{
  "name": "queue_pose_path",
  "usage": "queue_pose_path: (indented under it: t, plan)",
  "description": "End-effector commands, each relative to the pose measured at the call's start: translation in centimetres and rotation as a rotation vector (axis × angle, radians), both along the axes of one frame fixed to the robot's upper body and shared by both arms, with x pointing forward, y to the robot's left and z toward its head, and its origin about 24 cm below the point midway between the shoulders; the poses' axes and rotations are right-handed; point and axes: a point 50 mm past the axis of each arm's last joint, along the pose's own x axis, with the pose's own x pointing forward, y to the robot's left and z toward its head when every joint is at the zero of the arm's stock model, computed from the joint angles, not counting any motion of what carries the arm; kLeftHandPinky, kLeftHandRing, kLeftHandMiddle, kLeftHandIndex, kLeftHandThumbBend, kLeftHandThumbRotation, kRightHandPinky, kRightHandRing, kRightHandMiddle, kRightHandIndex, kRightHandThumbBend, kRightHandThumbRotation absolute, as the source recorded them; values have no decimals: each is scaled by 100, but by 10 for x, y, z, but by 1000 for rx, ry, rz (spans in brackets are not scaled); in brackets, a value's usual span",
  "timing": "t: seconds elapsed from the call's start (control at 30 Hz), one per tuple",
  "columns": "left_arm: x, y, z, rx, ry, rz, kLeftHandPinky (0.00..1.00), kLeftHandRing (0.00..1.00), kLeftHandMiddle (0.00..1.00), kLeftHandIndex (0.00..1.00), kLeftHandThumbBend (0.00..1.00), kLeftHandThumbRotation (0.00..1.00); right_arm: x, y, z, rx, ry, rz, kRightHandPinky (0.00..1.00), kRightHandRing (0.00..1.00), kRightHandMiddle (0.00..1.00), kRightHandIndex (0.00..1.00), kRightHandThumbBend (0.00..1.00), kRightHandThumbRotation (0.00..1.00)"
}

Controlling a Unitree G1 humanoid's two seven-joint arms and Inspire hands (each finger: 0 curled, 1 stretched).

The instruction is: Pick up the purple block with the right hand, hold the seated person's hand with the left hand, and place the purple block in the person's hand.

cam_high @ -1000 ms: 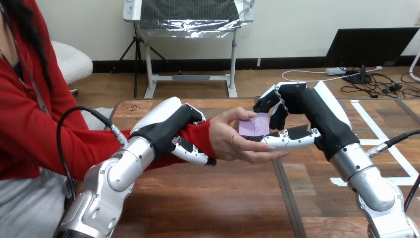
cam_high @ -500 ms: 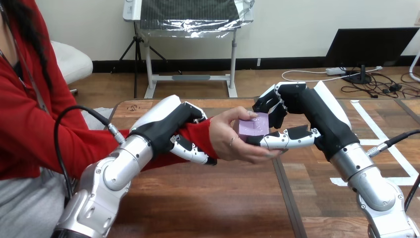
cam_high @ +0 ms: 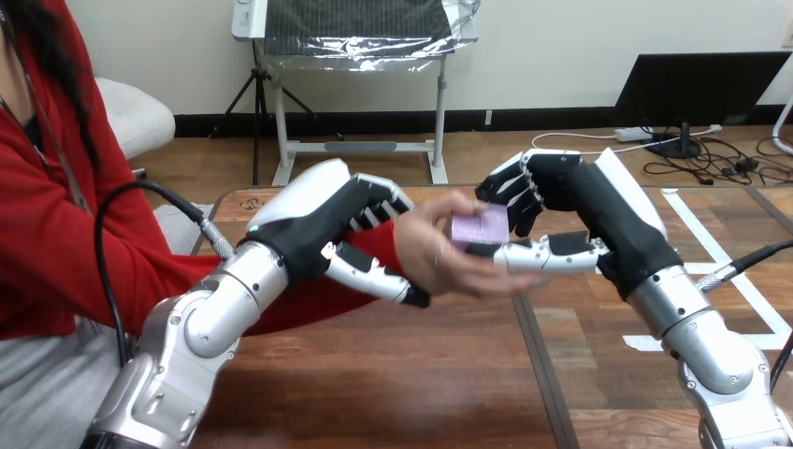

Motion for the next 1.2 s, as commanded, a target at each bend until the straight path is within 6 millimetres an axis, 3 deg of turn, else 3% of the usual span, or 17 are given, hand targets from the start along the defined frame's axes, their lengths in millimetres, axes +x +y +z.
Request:
queue_pose_path:
  t: [0.0,0.1,0.27,0.43,0.97,1.17]
  plan:
    - [-1,-7,41,-112,-198,-30,51,59,64,68,100,85,2,13,15,5,-67,75,40,46,51,56,40,71]
    - [-4,-4,40,-119,-207,-31,50,58,64,68,100,89,2,12,14,6,-59,72,41,46,52,57,46,88]
    - [-8,0,39,-122,-215,-31,49,59,64,68,100,91,2,11,12,2,-49,65,41,47,53,57,55,96]
    - [-14,4,38,-121,-219,-25,49,59,65,69,100,93,1,10,10,-13,-41,59,43,48,53,58,65,99]
    - [-34,17,28,-132,-203,0,51,62,66,70,100,94,-3,7,2,-1,0,53,44,49,55,59,83,100]
    - [-42,20,24,-146,-178,14,52,63,68,71,100,95,-5,4,-1,-5,6,56,45,49,55,59,85,100]
